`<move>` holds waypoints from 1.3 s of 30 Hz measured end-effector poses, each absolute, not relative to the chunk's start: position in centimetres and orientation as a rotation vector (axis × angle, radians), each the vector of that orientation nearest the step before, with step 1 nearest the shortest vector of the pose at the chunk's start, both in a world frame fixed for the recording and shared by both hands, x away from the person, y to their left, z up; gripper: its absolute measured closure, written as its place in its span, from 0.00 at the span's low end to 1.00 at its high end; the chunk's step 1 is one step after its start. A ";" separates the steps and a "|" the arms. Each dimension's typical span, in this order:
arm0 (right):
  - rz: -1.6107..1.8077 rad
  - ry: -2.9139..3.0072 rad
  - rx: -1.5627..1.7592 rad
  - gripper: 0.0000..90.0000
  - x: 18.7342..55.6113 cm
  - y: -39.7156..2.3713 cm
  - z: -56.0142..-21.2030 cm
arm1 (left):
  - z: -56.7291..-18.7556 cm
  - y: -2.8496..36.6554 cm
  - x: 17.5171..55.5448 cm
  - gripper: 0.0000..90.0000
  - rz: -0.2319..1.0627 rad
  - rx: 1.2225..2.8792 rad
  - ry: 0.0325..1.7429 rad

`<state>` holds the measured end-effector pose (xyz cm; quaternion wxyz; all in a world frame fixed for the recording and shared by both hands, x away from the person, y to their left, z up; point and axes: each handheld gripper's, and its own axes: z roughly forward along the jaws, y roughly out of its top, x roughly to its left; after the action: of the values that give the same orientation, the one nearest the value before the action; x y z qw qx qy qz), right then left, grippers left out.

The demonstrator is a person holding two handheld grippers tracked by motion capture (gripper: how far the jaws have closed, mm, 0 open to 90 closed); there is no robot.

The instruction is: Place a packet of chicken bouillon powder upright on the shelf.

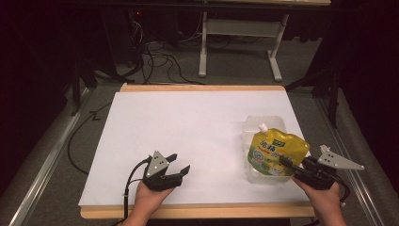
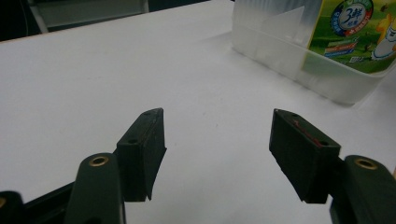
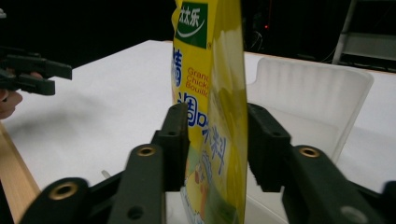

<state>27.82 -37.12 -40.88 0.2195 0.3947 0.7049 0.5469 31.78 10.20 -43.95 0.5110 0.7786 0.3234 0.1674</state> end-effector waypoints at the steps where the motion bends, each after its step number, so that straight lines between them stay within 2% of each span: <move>1: 1.514 1.943 1.093 0.63 27.8 -37.1 -40.8 | -43.9 10.2 31.7 0.40 0.403 1.874 0.777; 7: 1.504 1.884 1.107 0.44 27.3 -36.9 -40.1 | -43.9 10.1 31.7 0.40 0.403 1.875 0.773; 14: 1.503 1.803 1.104 0.38 26.1 -36.7 -37.9 | -44.0 10.0 31.7 0.40 0.402 1.881 0.771; 25: 1.536 1.692 1.039 0.36 24.0 -36.4 -33.6 | -44.1 9.8 31.8 0.40 0.396 1.891 0.766; 32: 1.553 1.694 0.915 0.36 22.9 -34.6 -31.4 | -44.1 9.7 31.7 0.40 0.393 1.890 0.760; 39: 1.614 1.775 0.857 0.37 22.9 -31.6 -32.0 | -43.9 9.5 31.5 0.40 0.381 1.887 0.746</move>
<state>22.88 -31.65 -31.97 0.2929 0.3217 0.6662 0.6058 31.50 9.53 -43.94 0.5129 0.7847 0.3101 0.1585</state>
